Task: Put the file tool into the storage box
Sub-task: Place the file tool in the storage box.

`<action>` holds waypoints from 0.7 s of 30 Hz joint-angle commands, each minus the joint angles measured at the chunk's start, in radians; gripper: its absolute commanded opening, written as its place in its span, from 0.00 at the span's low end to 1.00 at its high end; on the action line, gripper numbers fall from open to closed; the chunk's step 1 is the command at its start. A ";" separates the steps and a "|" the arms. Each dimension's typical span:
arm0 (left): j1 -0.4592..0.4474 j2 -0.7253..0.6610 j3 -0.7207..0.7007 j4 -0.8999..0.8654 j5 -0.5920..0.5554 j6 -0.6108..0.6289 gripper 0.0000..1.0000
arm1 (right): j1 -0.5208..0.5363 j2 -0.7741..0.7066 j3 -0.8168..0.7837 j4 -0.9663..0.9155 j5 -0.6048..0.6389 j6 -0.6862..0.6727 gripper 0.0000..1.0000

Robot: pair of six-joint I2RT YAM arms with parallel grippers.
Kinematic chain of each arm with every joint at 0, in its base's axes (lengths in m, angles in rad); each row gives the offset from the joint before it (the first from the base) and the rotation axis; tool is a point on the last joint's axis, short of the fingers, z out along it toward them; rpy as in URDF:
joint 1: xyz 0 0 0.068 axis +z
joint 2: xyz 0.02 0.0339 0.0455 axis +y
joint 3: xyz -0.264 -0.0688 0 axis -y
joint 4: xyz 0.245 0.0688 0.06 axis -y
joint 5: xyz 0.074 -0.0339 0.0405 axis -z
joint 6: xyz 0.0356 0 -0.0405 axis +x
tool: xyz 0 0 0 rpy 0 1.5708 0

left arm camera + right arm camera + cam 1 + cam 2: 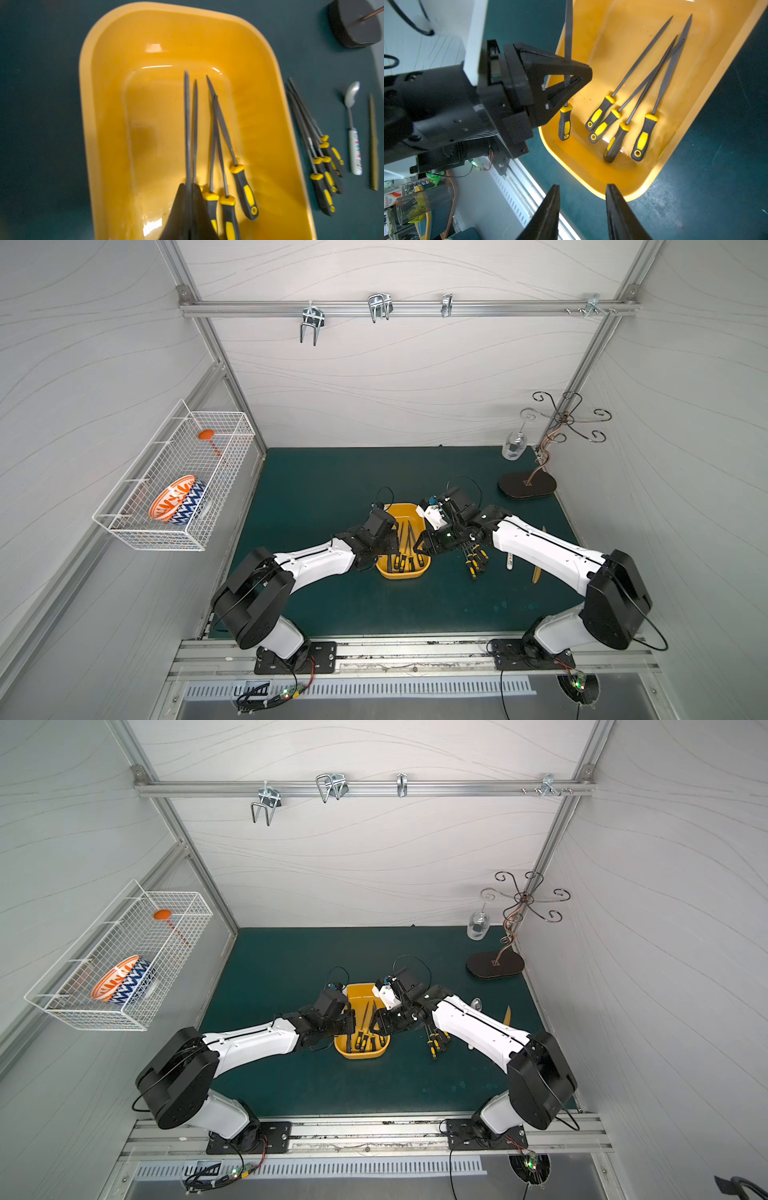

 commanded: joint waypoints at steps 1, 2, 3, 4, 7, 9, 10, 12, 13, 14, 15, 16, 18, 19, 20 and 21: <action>0.001 0.024 0.068 -0.026 -0.052 0.022 0.14 | -0.004 -0.015 -0.012 -0.032 0.041 0.001 0.41; 0.002 0.029 0.070 -0.022 -0.046 0.020 0.22 | -0.005 -0.018 -0.015 -0.038 0.053 0.001 0.42; 0.002 0.031 0.070 -0.014 -0.040 0.018 0.27 | -0.009 -0.018 -0.018 -0.044 0.066 0.003 0.42; 0.003 0.031 0.070 -0.004 -0.031 0.019 0.33 | -0.013 -0.020 -0.022 -0.054 0.083 0.006 0.42; 0.001 0.023 0.067 0.018 -0.014 0.019 0.41 | -0.031 -0.022 -0.037 -0.101 0.144 0.024 0.43; 0.003 0.017 0.063 0.031 -0.007 0.016 0.43 | -0.048 -0.022 -0.054 -0.133 0.189 0.043 0.43; 0.002 0.014 0.060 0.037 -0.004 0.015 0.44 | -0.058 -0.022 -0.065 -0.151 0.217 0.059 0.43; 0.002 0.008 0.052 0.050 0.001 0.011 0.44 | -0.081 -0.023 -0.087 -0.183 0.264 0.078 0.43; 0.002 0.004 0.048 0.056 0.002 0.010 0.45 | -0.093 -0.024 -0.099 -0.196 0.287 0.087 0.43; 0.001 0.004 0.044 0.060 0.002 0.008 0.45 | -0.106 -0.025 -0.113 -0.210 0.315 0.098 0.43; 0.002 0.003 0.044 0.059 0.002 0.007 0.45 | -0.116 -0.025 -0.125 -0.220 0.334 0.102 0.43; 0.003 0.003 0.044 0.060 0.004 0.007 0.45 | -0.127 -0.026 -0.138 -0.229 0.351 0.104 0.43; 0.001 0.002 0.043 0.060 0.005 0.005 0.46 | -0.142 -0.023 -0.157 -0.242 0.373 0.104 0.43; 0.003 0.002 0.042 0.064 0.005 0.005 0.46 | -0.147 -0.021 -0.166 -0.246 0.383 0.101 0.43; 0.002 0.001 0.040 0.065 0.006 0.004 0.46 | -0.150 -0.018 -0.173 -0.249 0.390 0.098 0.43; 0.002 0.000 0.038 0.065 0.005 0.001 0.46 | -0.149 -0.014 -0.180 -0.249 0.396 0.097 0.43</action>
